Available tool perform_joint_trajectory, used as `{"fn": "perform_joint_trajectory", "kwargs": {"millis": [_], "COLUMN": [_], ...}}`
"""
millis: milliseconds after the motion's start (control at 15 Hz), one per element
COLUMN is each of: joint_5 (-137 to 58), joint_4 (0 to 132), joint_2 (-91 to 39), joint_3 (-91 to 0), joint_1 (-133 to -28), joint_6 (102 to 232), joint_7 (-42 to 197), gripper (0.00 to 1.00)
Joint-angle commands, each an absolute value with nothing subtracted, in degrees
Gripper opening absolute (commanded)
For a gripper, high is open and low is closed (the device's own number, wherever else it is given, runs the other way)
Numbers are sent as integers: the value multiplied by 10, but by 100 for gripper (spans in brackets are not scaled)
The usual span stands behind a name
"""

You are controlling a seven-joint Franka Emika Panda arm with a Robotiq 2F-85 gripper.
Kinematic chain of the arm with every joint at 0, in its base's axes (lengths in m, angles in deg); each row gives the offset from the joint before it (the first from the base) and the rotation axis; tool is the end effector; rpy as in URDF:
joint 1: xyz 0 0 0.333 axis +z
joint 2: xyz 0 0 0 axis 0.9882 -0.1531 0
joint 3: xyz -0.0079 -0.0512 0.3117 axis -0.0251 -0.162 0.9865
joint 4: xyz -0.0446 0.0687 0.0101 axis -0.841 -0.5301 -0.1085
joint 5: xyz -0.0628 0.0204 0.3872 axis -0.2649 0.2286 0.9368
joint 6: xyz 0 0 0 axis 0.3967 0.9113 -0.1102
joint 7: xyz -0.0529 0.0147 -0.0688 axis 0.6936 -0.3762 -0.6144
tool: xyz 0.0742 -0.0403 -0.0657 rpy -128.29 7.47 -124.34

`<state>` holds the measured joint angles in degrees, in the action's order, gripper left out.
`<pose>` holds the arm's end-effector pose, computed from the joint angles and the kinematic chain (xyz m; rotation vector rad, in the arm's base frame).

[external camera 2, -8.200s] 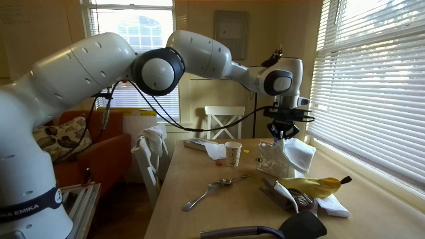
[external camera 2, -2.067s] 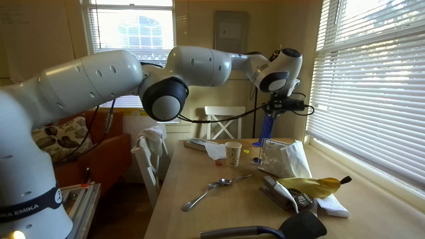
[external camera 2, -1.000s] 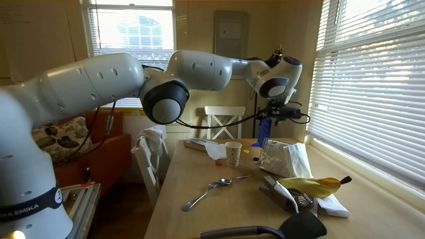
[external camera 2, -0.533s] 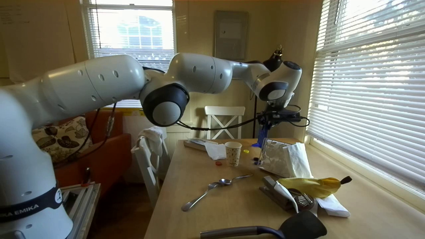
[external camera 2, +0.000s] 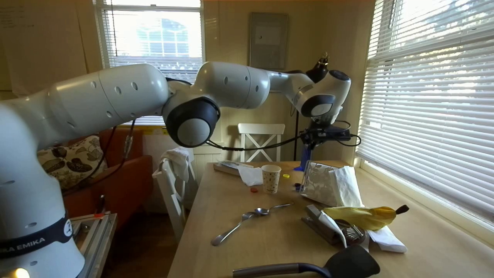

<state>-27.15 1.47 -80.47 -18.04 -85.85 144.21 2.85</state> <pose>0.8259 0.0644 0.3217 -2.2726 -1.5247 -0.6980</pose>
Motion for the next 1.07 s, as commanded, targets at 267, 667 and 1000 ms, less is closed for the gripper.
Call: {"fn": "perform_joint_trajectory", "kwargs": {"millis": [267, 667, 1000], "joint_5": [-204, -124, -84], "joint_4": [-19, -21, -21], "joint_2": [-785, -767, -758], "joint_3": [-158, -133, -123], "joint_1": [-865, -886, -903], "joint_6": [1459, 1453, 1443], "joint_7": [-92, -169, -172], "gripper": [5, 5, 5]}}
